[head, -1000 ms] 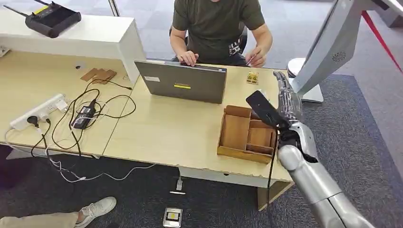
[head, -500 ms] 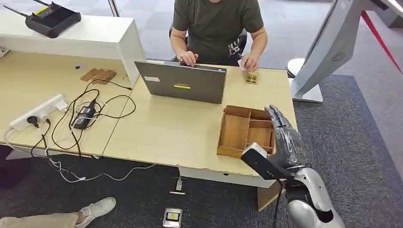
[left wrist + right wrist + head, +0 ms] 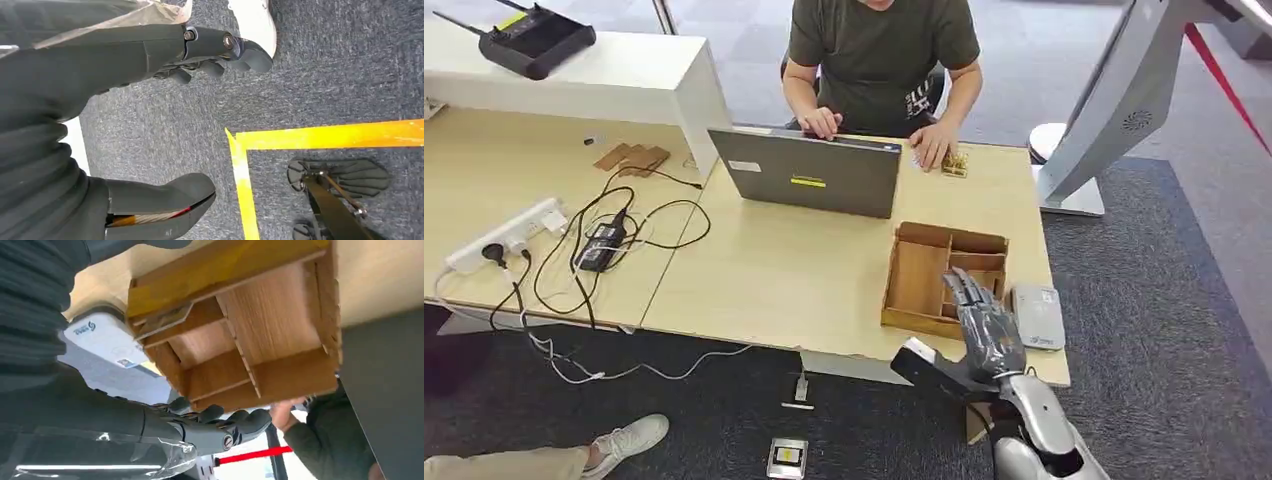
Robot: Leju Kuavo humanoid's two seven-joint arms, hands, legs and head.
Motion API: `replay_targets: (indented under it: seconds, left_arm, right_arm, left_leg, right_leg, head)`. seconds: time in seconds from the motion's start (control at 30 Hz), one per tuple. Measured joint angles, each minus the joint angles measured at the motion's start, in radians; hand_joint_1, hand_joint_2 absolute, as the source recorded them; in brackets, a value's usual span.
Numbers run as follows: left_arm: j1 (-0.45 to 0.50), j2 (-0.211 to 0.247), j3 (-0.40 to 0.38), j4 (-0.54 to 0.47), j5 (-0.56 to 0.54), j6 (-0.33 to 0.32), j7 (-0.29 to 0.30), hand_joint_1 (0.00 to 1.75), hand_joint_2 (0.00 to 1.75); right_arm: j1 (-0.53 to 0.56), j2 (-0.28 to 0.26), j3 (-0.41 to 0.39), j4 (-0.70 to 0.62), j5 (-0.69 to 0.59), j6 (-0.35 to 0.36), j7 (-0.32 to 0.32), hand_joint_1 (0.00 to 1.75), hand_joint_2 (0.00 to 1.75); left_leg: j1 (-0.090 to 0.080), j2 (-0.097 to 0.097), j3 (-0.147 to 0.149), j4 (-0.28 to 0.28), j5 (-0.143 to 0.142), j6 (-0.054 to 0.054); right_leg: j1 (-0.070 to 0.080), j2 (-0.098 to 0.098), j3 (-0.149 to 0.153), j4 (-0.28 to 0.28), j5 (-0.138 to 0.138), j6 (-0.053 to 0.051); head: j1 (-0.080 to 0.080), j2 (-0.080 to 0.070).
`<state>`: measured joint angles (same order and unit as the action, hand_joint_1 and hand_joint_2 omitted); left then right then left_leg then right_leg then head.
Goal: Pass the card to the sensor for recognition and then transmit it.
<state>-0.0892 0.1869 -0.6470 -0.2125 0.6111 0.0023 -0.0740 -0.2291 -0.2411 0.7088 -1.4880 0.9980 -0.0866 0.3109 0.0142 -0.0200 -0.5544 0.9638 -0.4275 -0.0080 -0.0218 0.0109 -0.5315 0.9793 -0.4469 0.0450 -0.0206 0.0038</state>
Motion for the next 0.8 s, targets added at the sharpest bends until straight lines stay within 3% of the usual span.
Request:
replay_targets:
  seconds: [0.2,0.43,0.8]
  left_arm:
    - [0.000,-0.001,0.000,0.000,0.008,0.004,0.007,0.00,1.75]
    - [0.001,-0.001,0.000,0.000,0.014,0.006,0.009,0.00,1.75]
    - [0.003,-0.001,0.000,0.000,0.034,0.012,0.011,0.00,1.75]
  right_arm:
    - [-0.046,0.034,0.017,0.156,0.077,-0.089,0.051,0.00,1.75]
    - [-0.091,0.063,0.018,0.311,0.043,-0.138,0.053,0.00,1.75]
    - [-0.120,0.065,0.013,0.376,0.040,-0.170,0.088,0.00,1.75]
  left_leg:
    - [0.000,0.000,0.000,0.000,0.000,0.000]
    - [0.000,0.000,0.000,0.000,0.000,0.000]
    - [0.000,0.000,0.000,0.000,0.000,0.000]
  right_leg:
    - [0.000,0.000,0.000,0.000,0.000,0.000]
    - [0.000,0.000,0.000,0.000,0.000,0.000]
    - [0.000,0.000,0.000,0.000,0.000,0.000]
  head:
    - [0.000,0.000]
    - [0.000,0.000]
    - [0.000,0.000]
